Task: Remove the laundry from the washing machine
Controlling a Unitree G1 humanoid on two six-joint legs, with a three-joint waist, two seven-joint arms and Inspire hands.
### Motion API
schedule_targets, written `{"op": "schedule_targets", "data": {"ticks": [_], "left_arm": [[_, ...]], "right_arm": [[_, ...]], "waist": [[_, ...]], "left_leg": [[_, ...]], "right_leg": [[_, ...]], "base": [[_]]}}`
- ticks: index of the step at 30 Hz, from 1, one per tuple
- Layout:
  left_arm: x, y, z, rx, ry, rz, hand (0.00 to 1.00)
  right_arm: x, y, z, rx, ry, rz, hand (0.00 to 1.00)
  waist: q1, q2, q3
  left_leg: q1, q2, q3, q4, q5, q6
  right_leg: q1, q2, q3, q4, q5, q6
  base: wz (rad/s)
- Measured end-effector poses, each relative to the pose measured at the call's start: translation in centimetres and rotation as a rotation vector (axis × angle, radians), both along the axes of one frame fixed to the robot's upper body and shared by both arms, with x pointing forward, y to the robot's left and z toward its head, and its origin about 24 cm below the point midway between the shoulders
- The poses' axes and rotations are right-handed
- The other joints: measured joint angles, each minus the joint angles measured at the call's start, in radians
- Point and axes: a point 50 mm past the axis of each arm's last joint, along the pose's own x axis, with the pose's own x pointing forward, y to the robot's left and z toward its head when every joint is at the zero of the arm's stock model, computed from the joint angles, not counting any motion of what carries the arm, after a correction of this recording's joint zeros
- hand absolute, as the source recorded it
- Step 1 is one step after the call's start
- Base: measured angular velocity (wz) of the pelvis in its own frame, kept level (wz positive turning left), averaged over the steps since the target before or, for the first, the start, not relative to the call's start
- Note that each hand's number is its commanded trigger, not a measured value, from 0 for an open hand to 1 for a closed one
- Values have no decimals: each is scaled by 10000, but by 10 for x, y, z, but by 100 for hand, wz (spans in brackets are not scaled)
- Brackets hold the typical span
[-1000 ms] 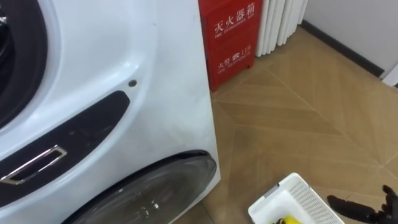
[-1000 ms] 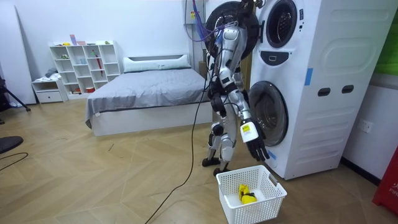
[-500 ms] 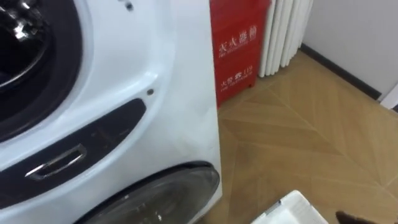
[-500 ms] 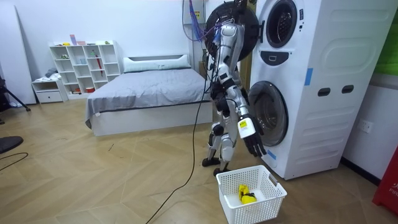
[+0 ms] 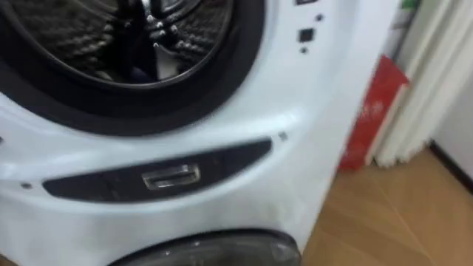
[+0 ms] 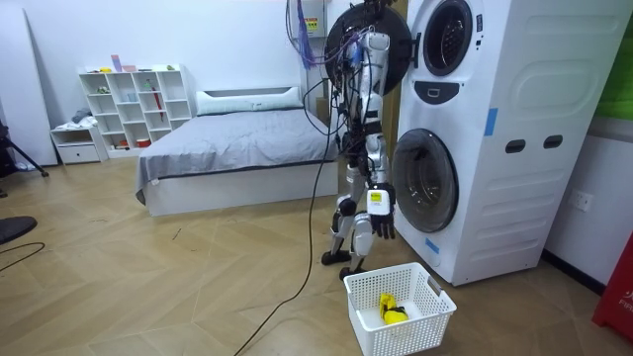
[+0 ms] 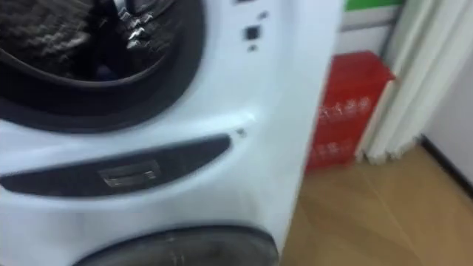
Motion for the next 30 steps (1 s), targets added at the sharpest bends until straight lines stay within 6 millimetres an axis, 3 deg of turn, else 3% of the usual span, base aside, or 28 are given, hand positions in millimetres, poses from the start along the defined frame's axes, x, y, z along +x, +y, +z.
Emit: {"op": "schedule_targets", "data": {"ticks": [1, 4, 9, 12, 15, 21, 26, 29, 30], "left_arm": [[-5, 2, 0, 67, 139, 101, 0], [-11, 5, 0, 355, 515, -91, 0], [-16, 5, 0, 538, 889, -736, 0], [-19, 5, 0, 629, 1138, -984, 0], [-19, 4, -1, 597, 1259, -995, 0], [-21, 2, -2, 611, 1432, -1103, 0], [-21, 3, -2, 727, 1599, -1260, 0], [-17, 4, -1, 574, 1528, -1286, 0], [-14, 3, -1, 464, 1404, -1333, 0]], "right_arm": [[1, 3, -1, 177, 14, 579, 0], [9, 8, -2, 567, -65, 1697, 0], [20, 17, -3, 1168, -191, 3145, 0], [27, 21, -3, 1313, -290, 3680, 0], [29, 23, -4, 1396, -293, 3919, 0], [28, 26, -4, 1685, -341, 4189, 0], [30, 27, -4, 1732, -330, 4694, 0], [30, 24, -3, 1711, -328, 4778, 0], [30, 21, -3, 1595, -360, 4768, 0]], "waist": [[104, 25, 40], [319, 55, 36], [742, -22, 87], [769, -51, 95], [746, -91, 167], [742, -266, 147], [768, -338, 127], [779, -299, 124], [760, -224, 65]], "left_leg": [[-3, -19, -202, 28, 0, 0], [-24, -49, -445, 20, 0, 0], [163, -54, -536, 24, 0, 0], [190, -56, -638, 29, 0, 0], [305, -68, -746, 28, -1, -2], [217, -82, -726, 379, -47, -63], [-516, 101, -732, 2194, -502, -312], [-1426, 374, -716, 4054, -623, -395], [-1820, 530, -753, 4867, -619, -402]], "right_leg": [[106, -8, -106, -101, 5, 12], [177, -33, -270, -135, -9, 35], [419, -30, -252, -136, -22, 32], [475, -22, -252, -140, -24, 31], [642, -21, -252, -161, -44, 28], [731, -53, -281, -102, -132, 28], [653, -1, -300, 358, -382, -128], [456, 130, -290, 739, -540, -338], [288, 186, -386, 841, -606, -434]], "base": [[20], [28], [10], [9], [11], [6], [0], [-6], [-6]]}}
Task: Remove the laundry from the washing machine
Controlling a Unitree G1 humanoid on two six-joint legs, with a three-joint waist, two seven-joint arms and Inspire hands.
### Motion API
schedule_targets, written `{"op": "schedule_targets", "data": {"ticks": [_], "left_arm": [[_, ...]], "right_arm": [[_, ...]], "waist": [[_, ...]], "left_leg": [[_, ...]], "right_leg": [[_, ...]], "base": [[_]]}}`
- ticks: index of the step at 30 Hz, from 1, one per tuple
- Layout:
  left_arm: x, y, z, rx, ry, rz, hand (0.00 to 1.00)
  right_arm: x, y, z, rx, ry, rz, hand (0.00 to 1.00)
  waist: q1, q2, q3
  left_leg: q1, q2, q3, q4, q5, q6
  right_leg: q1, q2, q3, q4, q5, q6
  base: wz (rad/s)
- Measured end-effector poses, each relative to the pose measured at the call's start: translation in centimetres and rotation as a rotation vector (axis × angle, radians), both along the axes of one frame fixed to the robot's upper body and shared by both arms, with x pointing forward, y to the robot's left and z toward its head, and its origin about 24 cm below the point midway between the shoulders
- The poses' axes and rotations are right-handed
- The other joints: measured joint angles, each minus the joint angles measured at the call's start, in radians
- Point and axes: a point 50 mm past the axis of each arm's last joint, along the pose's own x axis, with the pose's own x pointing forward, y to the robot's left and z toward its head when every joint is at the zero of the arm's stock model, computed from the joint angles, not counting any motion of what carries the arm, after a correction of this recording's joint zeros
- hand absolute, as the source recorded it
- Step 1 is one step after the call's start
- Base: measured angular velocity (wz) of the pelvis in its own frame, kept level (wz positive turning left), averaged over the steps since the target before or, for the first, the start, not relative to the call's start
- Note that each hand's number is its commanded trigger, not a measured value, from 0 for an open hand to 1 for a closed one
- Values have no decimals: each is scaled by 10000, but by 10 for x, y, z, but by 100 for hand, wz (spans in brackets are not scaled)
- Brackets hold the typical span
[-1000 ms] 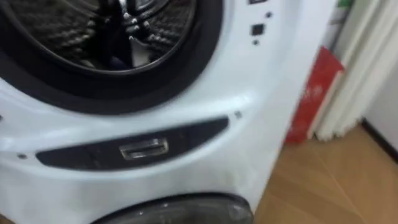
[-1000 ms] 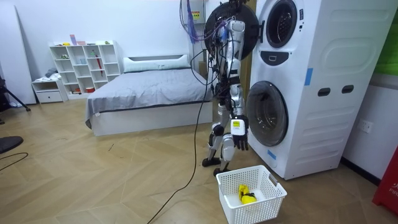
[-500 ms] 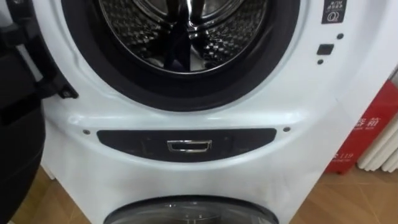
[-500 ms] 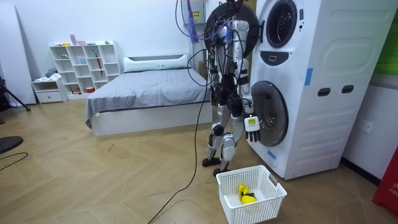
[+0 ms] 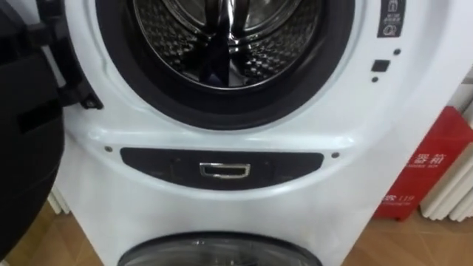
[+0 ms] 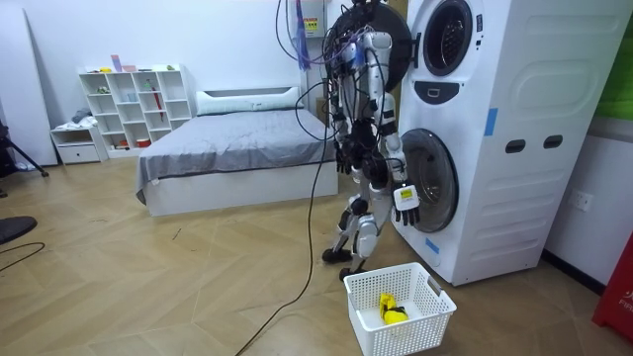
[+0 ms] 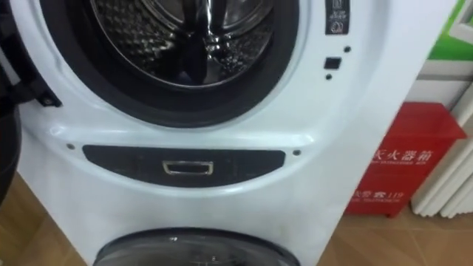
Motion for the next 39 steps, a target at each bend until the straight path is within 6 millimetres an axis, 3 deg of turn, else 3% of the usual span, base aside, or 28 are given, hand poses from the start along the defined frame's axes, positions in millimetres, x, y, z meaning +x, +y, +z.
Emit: {"op": "schedule_targets", "data": {"ticks": [3, 4, 8, 9, 10, 12, 13, 15, 16, 17, 19, 20, 21, 23, 24, 25, 26, 27, 28, 29, 30, 31, 39], "left_arm": [[10, -1, 0, -65, -253, -60, 0], [16, 0, 1, -49, -415, -71, 0], [48, -4, 5, -268, -1568, -143, 0], [62, -6, 7, -356, -2018, -400, 0], [75, -8, 10, -428, -2435, -624, 0], [93, -11, 14, -467, -2897, -930, 0], [99, -14, 15, -508, -3024, -1144, 0], [108, -20, 17, -640, -3293, -1388, 0], [107, -22, 16, -693, -3253, -1423, 0], [105, -22, 15, -720, -3175, -1374, 0], [87, -22, 7, -862, -2543, -1004, 0], [82, -21, 6, -885, -2417, -854, 0], [67, -18, 3, -885, -2090, -583, 0], [44, -14, -1, -891, -1577, -40, 0], [34, -11, -2, -817, -1254, 215, 0], [30, -10, -2, -718, -1183, 283, 0], [30, -9, -2, -646, -1192, 328, 0], [28, -8, -2, -568, -1200, 464, 0], [26, -5, -1, -551, -1215, 692, 0], [25, -3, -1, -543, -1276, 921, 0], [21, -3, -1, -580, -1313, 1397, 0], [19, -3, -2, -611, -1330, 1653, 0], [22, 0, 0, -738, -1840, 2422, 0]], "right_arm": [[-6, -9, 1, -383, 119, -60, 0], [-11, -10, 1, -486, 168, -166, 0], [-18, -21, 4, -891, 293, -248, 0], [-21, -24, 4, -1018, 366, -329, 0], [-23, -26, 5, -1094, 442, -488, 0], [-22, -26, 5, -1157, 437, -516, 0], [-21, -24, 4, -1114, 422, -540, 0], [-23, -22, 3, -1048, 572, -506, 0], [-19, -21, 3, -1061, 563, -303, 0], [-18, -21, 3, -1077, 559, -287, 0], [-18, -22, 3, -1177, 561, -292, 0], [-18, -22, 3, -1191, 541, -347, 0], [-18, -22, 4, -1209, 504, -496, 0], [-18, -23, 4, -1197, 449, -810, 0], [-23, -23, 3, -1203, 556, -995, 0], [-32, -23, 3, -1173, 804, -1163, 0], [-36, -23, 3, -1164, 905, -1223, 0], [-40, -22, 2, -1130, 991, -1278, 0], [-39, -20, 2, -1085, 945, -1345, 0], [-40, -18, 1, -1057, 962, -1341, 0], [-37, -17, 1, -1037, 861, -1257, 0], [-34, -16, 1, -1020, 688, -1193, 0], [-36, -13, 1, -489, 610, -963, 0]], "waist": [[-50, 247, 64], [-122, 290, -6], [-501, 375, 59], [-600, 436, 59], [-607, 508, 71], [-678, 572, 37], [-729, 632, -1], [-757, 563, 14], [-735, 506, 19], [-729, 462, 15], [-628, 373, -1], [-613, 358, -9], [-584, 338, -12], [-599, 422, -22], [-630, 498, -35], [-646, 504, -86], [-636, 444, -68], [-513, 359, -90], [-273, 204, -59], [-141, 65, -64], [28, 74, -60], [-47, 110, -49], [-176, -93, -68]], "left_leg": [[-528, 604, 72, 2512, 170, -282], [-280, 737, 2, 3008, 259, -430], [1246, 656, -104, 2029, 145, -612], [1758, 570, -224, 1284, -63, -854], [2194, 488, -299, 285, -287, -842], [2670, 486, -316, -1375, -838, -784], [2846, 476, -300, -2423, -942, -751], [3090, 311, -225, -3691, -902, -639], [3188, 224, -138, -4342, -808, -441], [3198, 141, -100, -4552, -726, -295], [3125, -48, 42, -4814, -498, 106], [3086, -113, 71, -4806, -464, 168], [3015, -234, 94, -4784, -385, 308], [2803, -225, 319, -4727, -246, 468], [2663, -122, 544, -4663, -114, 477], [2607, -66, 694, -4715, 31, 417], [2615, -20, 908, -4755, 89, 363], [2623, -43, 1188, -4827, 177, 313], [2670, -147, 1410, -4820, 243, 215], [2716, -213, 1485, -4804, 247, 203], [2769, -307, 1677, -4773, 247, 148], [2759, -272, 1701, -4768, 269, 112], [2832, -132, 1922, -4854, 323, 39]], "right_leg": [[-42, 258, -275, 327, -188, -264], [-32, 345, -294, 389, -223, -307], [-175, 360, -478, 515, -204, -331], [-383, 363, -593, 619, -174, -333], [-572, 367, -629, 709, -110, -354], [-1030, 334, -782, 808, 55, -378], [-1254, 281, -903, 771, 217, -366], [-1603, 170, -1016, 773, 453, -324], [-1799, 95, -1021, 787, 626, -315], [-1881, 28, -1012, 782, 719, -296], [-1899, -94, -923, 449, 1315, -207], [-1889, -135, -905, 340, 1463, -174], [-1837, -189, -802, 58, 1801, -78], [-1795, -125, -134, -317, 2339, 685], [-1797, -340, 182, 373, 2063, 1044], [-1556, -790, 222, 1410, 1323, 1034], [-1352, -998, 228, 1756, 1019, 1098], [-830, -1279, 448, 2078, 477, 1380], [-482, -1344, 939, 1844, 214, 1576], [-418, -1289, 1112, 1545, 141, 1625], [-218, -1164, 1261, 923, 136, 1566], [-22, -1037, 1309, 530, 265, 1383], [-54, -806, 1577, 205, 396, 1267]], "base": [[-8], [-5], [18], [16], [14], [14], [23], [20], [6], [0], [0], [-7], [0], [14], [62], [71], [62], [15], [-13], [-61], [-60], [-43], [-11]]}}
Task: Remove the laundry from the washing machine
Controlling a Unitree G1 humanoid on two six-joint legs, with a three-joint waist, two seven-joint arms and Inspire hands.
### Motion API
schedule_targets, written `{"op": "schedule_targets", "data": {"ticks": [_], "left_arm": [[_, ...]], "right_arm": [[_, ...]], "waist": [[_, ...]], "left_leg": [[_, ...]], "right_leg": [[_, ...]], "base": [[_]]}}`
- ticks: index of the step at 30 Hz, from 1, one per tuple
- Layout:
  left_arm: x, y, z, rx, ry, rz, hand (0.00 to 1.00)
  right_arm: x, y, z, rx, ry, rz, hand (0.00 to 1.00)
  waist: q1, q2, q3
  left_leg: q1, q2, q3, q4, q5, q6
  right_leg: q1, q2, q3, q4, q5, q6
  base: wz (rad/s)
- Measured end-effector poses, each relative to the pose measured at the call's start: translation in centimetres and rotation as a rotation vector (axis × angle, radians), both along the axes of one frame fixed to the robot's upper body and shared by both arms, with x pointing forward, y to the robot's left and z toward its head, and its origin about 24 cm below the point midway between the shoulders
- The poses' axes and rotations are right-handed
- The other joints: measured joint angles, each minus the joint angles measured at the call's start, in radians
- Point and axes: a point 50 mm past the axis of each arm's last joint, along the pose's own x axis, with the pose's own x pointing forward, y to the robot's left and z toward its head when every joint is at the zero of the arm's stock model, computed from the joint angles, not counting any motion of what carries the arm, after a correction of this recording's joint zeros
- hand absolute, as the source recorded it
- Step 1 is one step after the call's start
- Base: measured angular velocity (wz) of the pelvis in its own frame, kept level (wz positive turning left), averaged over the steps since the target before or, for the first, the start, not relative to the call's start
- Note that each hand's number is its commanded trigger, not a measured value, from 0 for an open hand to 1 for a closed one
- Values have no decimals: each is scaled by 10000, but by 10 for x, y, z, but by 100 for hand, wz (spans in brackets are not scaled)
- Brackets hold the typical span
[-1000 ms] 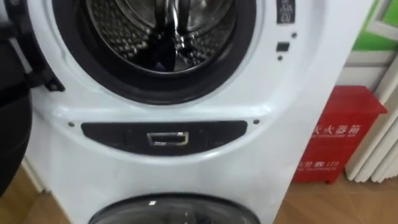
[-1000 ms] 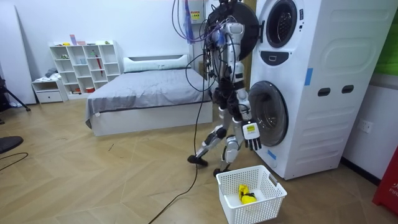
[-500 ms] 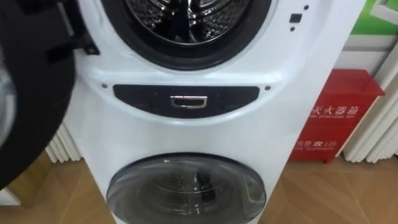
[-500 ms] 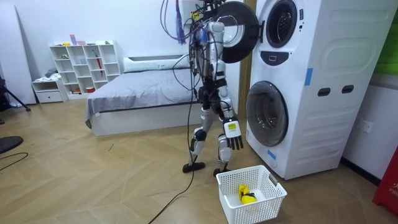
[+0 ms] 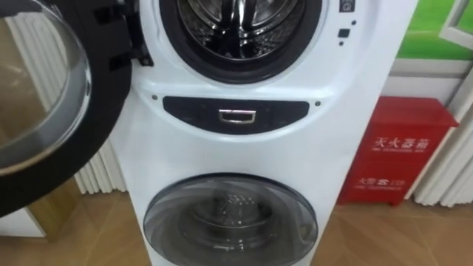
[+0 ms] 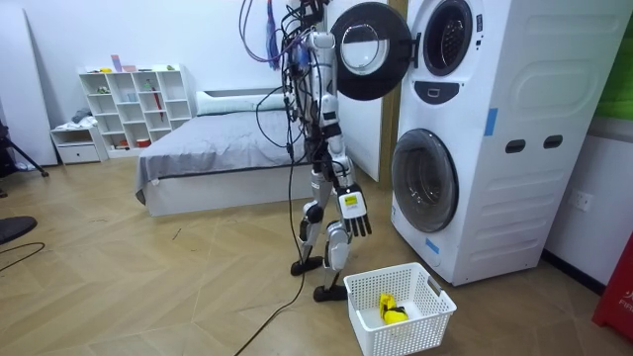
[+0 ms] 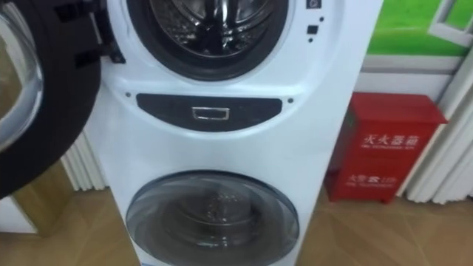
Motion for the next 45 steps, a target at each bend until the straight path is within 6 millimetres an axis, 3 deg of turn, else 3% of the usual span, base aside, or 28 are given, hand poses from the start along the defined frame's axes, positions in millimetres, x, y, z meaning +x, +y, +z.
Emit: {"op": "schedule_targets", "data": {"ticks": [6, 8, 10, 14, 18, 20, 21, 25, 28, 30, 34, 37, 45], "left_arm": [[-1, 3, 1, -152, -362, 981, 0], [-2, 8, 2, -180, -550, 1787, 0], [-3, 15, 4, -203, -875, 2844, 0], [2, 32, 11, -302, -1885, 5050, 0], [39, 77, 40, -69, -4510, 6948, 0], [50, 96, 54, 167, -5380, 7295, 0], [57, 108, 64, 312, -5918, 7464, 0], [89, 144, 114, 873, -8310, 7267, 0], [103, 159, 143, 1310, -9388, 6739, 0], [111, 164, 161, 1595, -10002, 6507, 0], [132, 176, 204, 2529, -10986, 5645, 0], [143, 175, 213, 2738, -10705, 5440, 0], [155, 165, 237, 3879, -10240, 4836, 0]], "right_arm": [[2, 0, 0, 160, -143, -54, 0], [7, -2, 1, 175, -272, -112, 0], [11, -2, 1, 202, -398, -67, 0], [14, -7, 3, 127, -594, -374, 0], [13, -30, 10, -519, -813, -666, 0], [10, -40, 14, -818, -769, -577, 0], [8, -46, 16, -934, -758, -486, 0], [-7, -53, 19, -1155, -579, -1033, 0], [-12, -56, 20, -1323, -432, -1150, 0], [-16, -56, 20, -1327, -403, -1145, 0], [-28, -59, 22, -1480, -174, -1049, 0], [-39, -60, 24, -1555, 113, -1165, 0], [-44, -64, 26, -1715, 446, -1010, 0]], "waist": [[87, 25, -17], [115, 22, 15], [161, 23, 99], [228, 140, 120], [446, 485, 125], [501, 684, 87], [516, 794, 27], [684, 959, -27], [719, 1026, -50], [725, 1137, -20], [844, 1130, -22], [983, 1133, -16], [1073, 952, -30]], "left_leg": [[17, -20, -60, 0, 1, 2], [51, -28, -107, 2, 2, 3], [140, -37, -294, -3, 2, 3], [150, -14, -301, -22, 0, 0], [93, -29, -524, -167, -2, -2], [92, -39, -510, -183, -2, -2], [46, -41, -511, -188, -2, -2], [-71, -36, -559, -148, 0, -2], [-65, -67, -607, -140, 5, 5], [-65, -67, -624, -135, 5, 6], [-76, -59, -681, -138, 6, 5], [-89, -59, -743, -125, 6, 4], [-302, -44, -1101, 58, 5, 4]], "right_leg": [[168, 3, -24, -165, 26, 48], [189, 1, -21, -170, 23, 52], [376, 8, -80, -329, 25, 56], [515, 24, -195, -480, 45, 89], [456, 6, -319, -430, 45, 89], [428, 22, -316, -427, 46, 91], [370, 27, -314, -410, 46, 92], [314, 28, -316, -428, 44, 91], [326, 1, -321, -448, 43, 95], [323, 4, -320, -453, 43, 95], [327, 25, -316, -485, 43, 96], [326, 31, -287, -499, 44, 97], [385, 67, -337, -824, 160, 110]], "base": [[-2], [-2], [6], [13], [13], [-5], [0], [4], [0], [-2], [0], [2], [8]]}}
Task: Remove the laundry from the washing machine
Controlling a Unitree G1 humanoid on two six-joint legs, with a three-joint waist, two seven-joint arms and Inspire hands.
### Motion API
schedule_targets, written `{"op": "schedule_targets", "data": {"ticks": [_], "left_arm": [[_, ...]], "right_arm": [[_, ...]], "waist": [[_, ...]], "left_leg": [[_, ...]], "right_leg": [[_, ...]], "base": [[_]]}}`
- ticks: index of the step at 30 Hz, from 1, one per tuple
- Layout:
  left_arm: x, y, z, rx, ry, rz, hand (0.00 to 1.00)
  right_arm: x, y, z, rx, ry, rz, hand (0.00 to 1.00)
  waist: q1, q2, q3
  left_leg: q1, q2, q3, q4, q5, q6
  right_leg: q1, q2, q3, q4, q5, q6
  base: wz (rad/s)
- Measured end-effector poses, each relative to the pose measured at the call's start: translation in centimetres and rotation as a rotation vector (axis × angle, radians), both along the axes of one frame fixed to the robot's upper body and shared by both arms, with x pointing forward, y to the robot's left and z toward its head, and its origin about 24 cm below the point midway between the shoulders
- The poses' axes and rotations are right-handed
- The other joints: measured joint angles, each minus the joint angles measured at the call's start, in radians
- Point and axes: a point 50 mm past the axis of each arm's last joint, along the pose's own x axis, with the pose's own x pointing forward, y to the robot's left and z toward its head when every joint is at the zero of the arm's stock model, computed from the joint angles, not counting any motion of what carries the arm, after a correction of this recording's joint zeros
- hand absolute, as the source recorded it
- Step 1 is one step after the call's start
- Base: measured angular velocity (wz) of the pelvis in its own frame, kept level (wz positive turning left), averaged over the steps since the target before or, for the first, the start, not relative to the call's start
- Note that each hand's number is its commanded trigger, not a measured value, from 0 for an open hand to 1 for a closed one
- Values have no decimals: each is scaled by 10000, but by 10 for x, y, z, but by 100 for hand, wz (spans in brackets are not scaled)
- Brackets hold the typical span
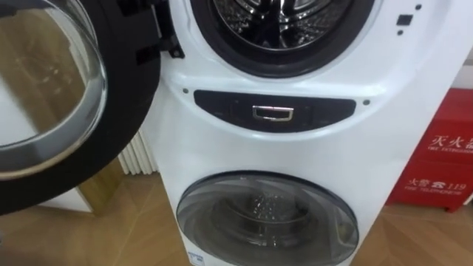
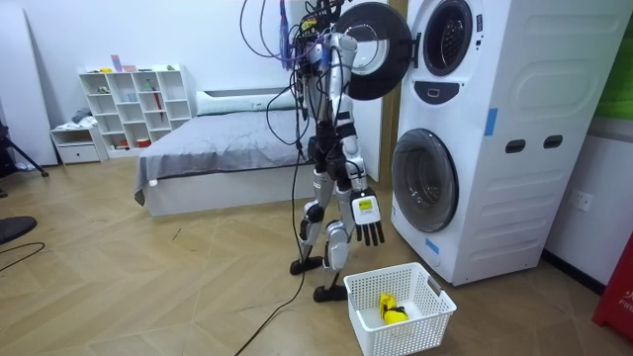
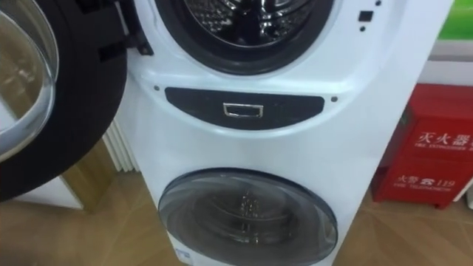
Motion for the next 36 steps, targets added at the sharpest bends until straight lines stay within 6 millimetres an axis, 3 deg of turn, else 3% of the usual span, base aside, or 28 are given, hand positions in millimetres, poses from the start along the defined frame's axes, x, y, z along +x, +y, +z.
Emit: {"op": "schedule_targets", "data": {"ticks": [5, 9, 16, 29, 36], "left_arm": [[12, -8, 17, 1261, 324, -305, 0], [22, -30, 31, 2711, 1021, -1232, 0], [2, -83, 19, 3065, 605, -2496, 0], [-3, -112, 7, 3075, 979, -4073, 0], [4, -158, -8, 2496, 1234, -7100, 0]], "right_arm": [[1, 1, 0, 36, 91, 98, 0], [6, 12, -6, 476, 389, 528, 0], [21, 26, -14, 1318, 627, 1362, 0], [28, 35, -17, 1897, 1154, 2172, 0], [35, 39, -18, 1859, 1313, 3084, 0]], "waist": [[75, -236, 116], [-37, -406, 208], [-408, -421, 224], [-676, -425, 226], [-757, -436, 211]], "left_leg": [[-116, 23, -61, 87, -1, -1], [-342, -25, -443, 237, -1, 1], [-611, -154, -508, 467, 97, 170], [-929, -360, -577, 510, 360, 323], [-922, -432, -405, 448, 535, 403]], "right_leg": [[-29, 9, 29, -30, 36, 1], [-9, -51, 77, -55, 109, 31], [182, -313, 54, -16, 160, 153], [91, -566, 63, 10, 210, 323], [-60, -653, 274, 43, 291, 426]], "base": [[9], [40], [40], [5], [-6]]}}
